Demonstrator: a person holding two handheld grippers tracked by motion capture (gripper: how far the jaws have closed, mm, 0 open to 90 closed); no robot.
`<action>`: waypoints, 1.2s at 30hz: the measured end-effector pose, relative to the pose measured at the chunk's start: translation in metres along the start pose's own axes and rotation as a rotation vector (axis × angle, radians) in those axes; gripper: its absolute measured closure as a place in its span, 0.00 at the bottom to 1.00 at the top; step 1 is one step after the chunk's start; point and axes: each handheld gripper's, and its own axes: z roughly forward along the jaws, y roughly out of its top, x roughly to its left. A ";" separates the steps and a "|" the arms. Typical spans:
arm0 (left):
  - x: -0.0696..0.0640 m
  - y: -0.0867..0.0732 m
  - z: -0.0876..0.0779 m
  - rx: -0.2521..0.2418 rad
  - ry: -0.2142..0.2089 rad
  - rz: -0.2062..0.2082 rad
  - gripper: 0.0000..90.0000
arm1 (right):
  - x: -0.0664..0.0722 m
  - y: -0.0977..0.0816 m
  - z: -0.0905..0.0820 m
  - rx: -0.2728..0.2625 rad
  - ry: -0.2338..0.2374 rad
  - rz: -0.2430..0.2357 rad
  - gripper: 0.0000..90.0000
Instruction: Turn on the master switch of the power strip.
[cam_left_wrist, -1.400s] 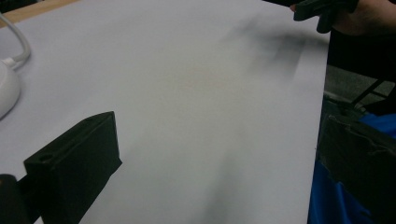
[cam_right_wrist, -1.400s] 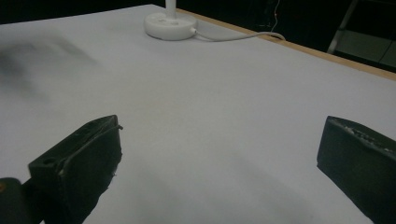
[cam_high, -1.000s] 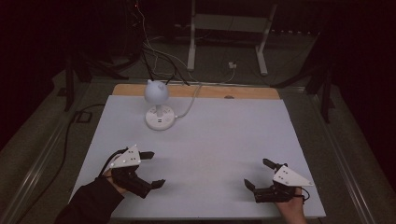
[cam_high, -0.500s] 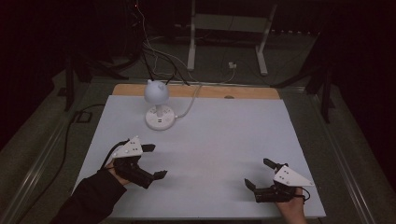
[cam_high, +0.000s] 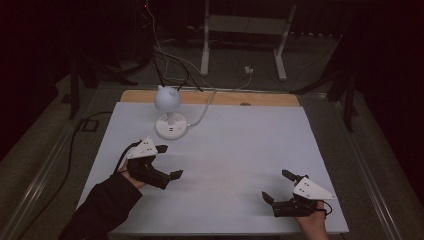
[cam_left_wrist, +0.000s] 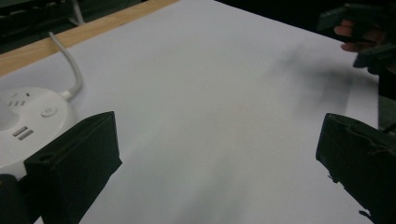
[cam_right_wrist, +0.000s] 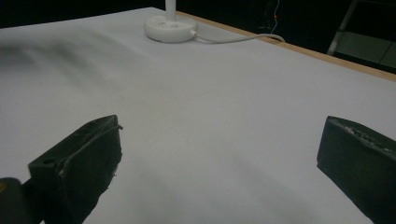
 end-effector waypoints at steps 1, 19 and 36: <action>0.001 0.001 0.001 -0.001 0.005 0.000 0.00 | -0.001 0.000 0.000 0.000 0.000 0.001 0.00; 0.016 0.012 0.017 -0.009 0.128 -0.045 0.00 | 0.000 0.000 0.000 0.000 0.006 0.001 0.00; 0.031 0.021 0.044 -0.031 0.248 -0.081 0.00 | 0.000 0.000 0.000 -0.001 0.007 0.002 0.00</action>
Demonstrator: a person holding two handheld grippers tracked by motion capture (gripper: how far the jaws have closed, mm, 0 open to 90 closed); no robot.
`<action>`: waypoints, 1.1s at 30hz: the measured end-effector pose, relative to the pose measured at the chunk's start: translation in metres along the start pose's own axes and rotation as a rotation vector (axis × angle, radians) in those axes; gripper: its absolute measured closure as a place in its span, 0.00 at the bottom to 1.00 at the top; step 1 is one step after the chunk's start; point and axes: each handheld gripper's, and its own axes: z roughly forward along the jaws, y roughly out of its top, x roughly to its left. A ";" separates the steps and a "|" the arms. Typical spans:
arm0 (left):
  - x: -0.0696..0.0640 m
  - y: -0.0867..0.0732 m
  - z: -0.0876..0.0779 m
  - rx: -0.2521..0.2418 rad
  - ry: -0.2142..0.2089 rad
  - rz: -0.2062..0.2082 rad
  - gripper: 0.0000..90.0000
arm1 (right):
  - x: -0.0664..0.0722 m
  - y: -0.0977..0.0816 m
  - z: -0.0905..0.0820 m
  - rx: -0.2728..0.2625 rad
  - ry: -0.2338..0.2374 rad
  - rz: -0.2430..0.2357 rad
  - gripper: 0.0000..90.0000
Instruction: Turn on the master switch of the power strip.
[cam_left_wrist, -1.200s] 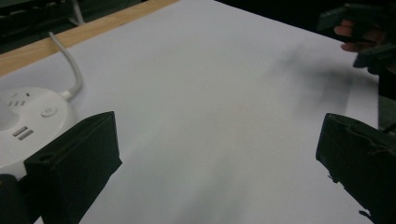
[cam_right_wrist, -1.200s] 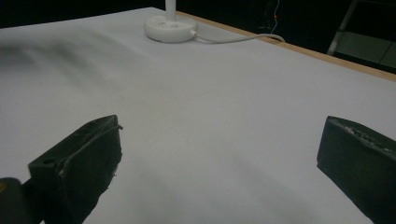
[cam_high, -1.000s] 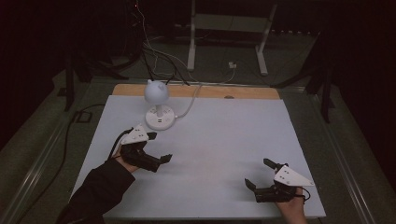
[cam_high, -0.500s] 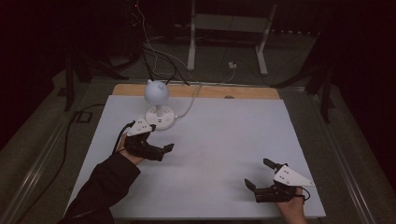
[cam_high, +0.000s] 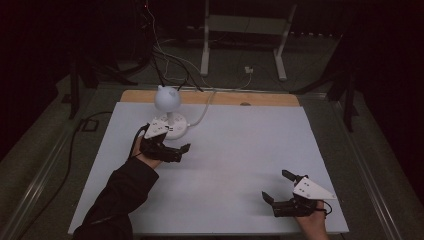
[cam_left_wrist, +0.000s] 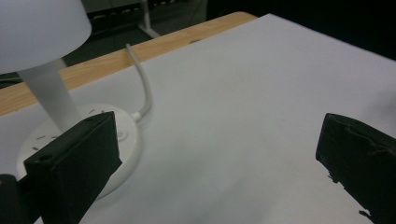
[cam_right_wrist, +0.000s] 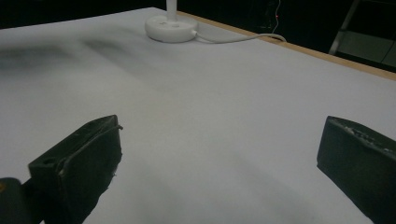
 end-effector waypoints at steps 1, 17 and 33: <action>0.000 0.000 0.000 0.000 0.000 0.000 0.00 | 0.000 0.000 0.000 0.000 0.001 0.000 0.00; 0.004 -0.011 0.036 0.080 0.064 0.022 0.00 | -0.001 0.000 0.001 0.001 0.010 0.001 0.00; 0.012 -0.019 0.060 0.121 0.124 -0.017 0.03 | -0.001 -0.001 0.000 0.000 0.019 0.010 0.00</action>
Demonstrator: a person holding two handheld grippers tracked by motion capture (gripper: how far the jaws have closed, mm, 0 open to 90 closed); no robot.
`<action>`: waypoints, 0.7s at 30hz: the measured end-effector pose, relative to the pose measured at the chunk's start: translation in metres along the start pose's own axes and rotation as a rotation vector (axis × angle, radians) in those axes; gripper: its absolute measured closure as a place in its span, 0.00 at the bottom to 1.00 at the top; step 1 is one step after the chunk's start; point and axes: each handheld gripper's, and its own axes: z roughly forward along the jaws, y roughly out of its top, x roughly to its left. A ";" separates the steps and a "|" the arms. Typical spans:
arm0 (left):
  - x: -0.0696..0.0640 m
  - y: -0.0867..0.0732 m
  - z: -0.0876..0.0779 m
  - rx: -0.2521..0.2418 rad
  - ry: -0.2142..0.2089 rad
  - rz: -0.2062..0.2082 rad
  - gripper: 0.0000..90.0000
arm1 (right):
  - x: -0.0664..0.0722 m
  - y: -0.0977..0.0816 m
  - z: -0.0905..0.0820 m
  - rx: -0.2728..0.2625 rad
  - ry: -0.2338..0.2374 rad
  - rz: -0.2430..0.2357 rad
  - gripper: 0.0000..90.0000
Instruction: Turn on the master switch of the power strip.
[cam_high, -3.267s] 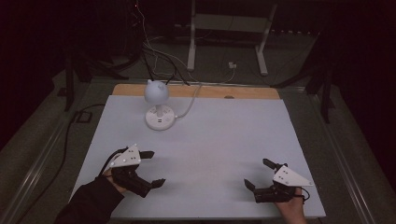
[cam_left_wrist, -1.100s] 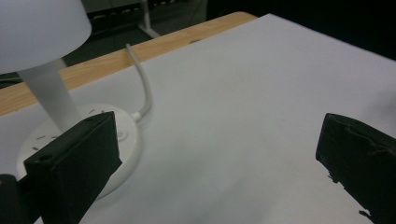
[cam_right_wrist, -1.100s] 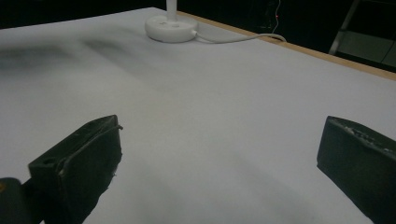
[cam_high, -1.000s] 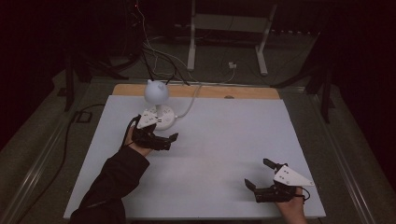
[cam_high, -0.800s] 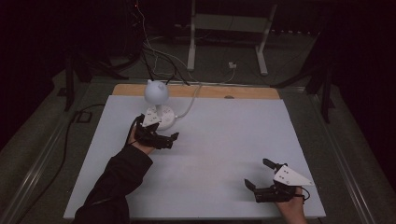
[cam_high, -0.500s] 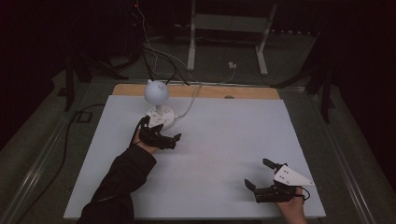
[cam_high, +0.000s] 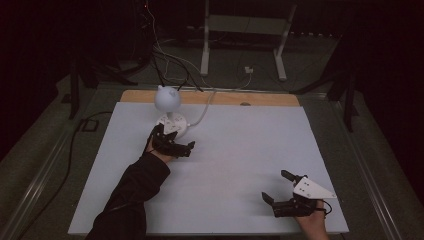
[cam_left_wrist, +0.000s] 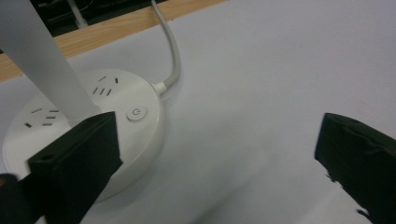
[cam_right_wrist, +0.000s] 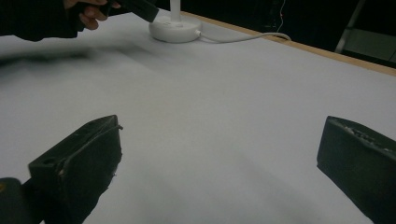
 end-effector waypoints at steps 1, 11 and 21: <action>0.001 0.000 0.001 0.005 0.001 -0.008 0.04 | 0.000 0.000 0.000 0.000 0.002 0.002 0.00; 0.002 -0.001 0.012 0.015 0.066 -0.008 0.28 | -0.001 0.000 -0.001 -0.005 0.012 0.010 0.00; 0.012 0.004 0.018 0.009 0.101 -0.031 0.62 | -0.002 0.000 -0.001 -0.005 0.018 0.014 0.00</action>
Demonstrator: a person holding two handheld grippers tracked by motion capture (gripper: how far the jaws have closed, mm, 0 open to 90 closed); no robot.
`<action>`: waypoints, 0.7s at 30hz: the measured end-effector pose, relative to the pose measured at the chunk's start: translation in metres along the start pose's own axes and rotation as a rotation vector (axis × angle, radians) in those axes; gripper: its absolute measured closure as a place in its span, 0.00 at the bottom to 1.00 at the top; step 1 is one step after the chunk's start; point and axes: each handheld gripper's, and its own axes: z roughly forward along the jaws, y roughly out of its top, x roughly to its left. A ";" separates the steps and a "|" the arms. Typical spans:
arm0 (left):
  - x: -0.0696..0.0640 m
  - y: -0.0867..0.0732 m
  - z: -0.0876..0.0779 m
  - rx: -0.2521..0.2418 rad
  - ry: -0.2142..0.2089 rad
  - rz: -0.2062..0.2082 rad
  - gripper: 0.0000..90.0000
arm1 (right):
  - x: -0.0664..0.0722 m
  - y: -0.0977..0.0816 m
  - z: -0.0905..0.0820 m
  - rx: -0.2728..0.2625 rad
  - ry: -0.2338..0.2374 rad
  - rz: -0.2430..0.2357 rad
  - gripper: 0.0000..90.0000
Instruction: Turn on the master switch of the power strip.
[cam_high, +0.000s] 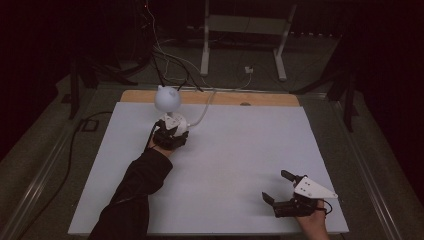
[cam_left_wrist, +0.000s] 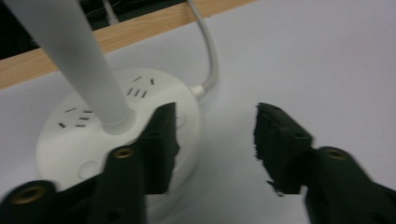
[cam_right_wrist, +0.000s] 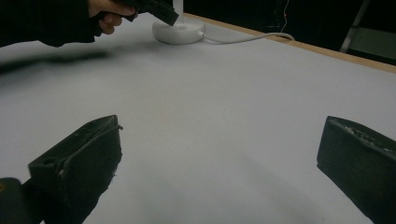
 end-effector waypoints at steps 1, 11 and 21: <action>0.003 0.001 0.002 0.003 0.013 -0.007 0.65 | 0.000 0.000 0.000 0.000 0.000 0.000 0.00; 0.011 0.006 0.008 0.011 0.052 -0.034 0.90 | -0.001 0.000 0.000 -0.001 0.001 0.002 0.00; 0.012 0.009 0.019 0.030 0.062 0.035 1.00 | -0.001 0.000 0.000 -0.001 0.000 0.003 0.00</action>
